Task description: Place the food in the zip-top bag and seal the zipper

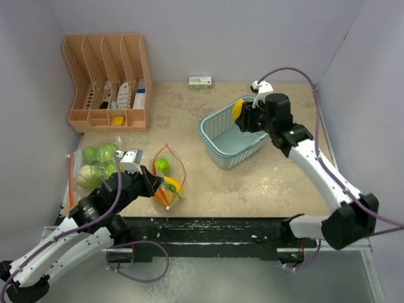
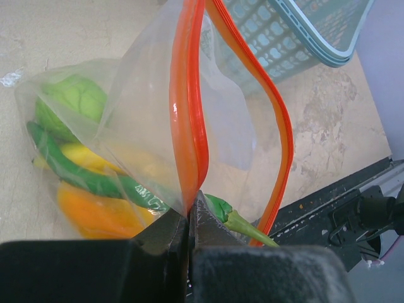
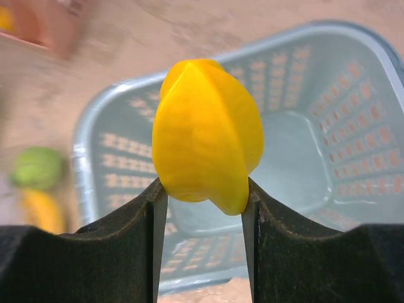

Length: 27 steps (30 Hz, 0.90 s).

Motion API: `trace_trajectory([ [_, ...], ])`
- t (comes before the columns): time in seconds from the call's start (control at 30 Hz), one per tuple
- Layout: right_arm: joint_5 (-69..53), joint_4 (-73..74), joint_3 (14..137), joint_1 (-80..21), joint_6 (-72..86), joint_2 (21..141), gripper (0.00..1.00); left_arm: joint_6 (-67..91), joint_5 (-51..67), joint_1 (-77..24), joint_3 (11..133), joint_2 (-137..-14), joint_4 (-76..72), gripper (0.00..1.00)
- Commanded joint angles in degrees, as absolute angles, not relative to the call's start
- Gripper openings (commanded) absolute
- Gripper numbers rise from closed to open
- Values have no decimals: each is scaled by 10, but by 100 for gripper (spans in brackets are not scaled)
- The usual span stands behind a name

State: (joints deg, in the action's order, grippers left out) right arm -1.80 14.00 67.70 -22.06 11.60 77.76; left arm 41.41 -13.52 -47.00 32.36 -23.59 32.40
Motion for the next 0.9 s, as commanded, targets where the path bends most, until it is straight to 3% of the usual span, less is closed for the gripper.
trace_trajectory([
  [0.0,-148,144,689,-221,140,708,34,423,-140,-471,348,-234,317,0],
  [0.13,-270,114,667,-260,188,654,33,423,-138,-471,357,-235,318,0],
  [0.43,-304,-17,627,-463,285,633,34,423,-141,-471,366,-242,322,0],
  [0.7,-271,-77,612,-563,313,714,36,419,-139,-471,367,-251,316,0],
  [0.87,-164,-53,636,-605,315,791,40,419,-134,-471,368,-252,312,0],
])
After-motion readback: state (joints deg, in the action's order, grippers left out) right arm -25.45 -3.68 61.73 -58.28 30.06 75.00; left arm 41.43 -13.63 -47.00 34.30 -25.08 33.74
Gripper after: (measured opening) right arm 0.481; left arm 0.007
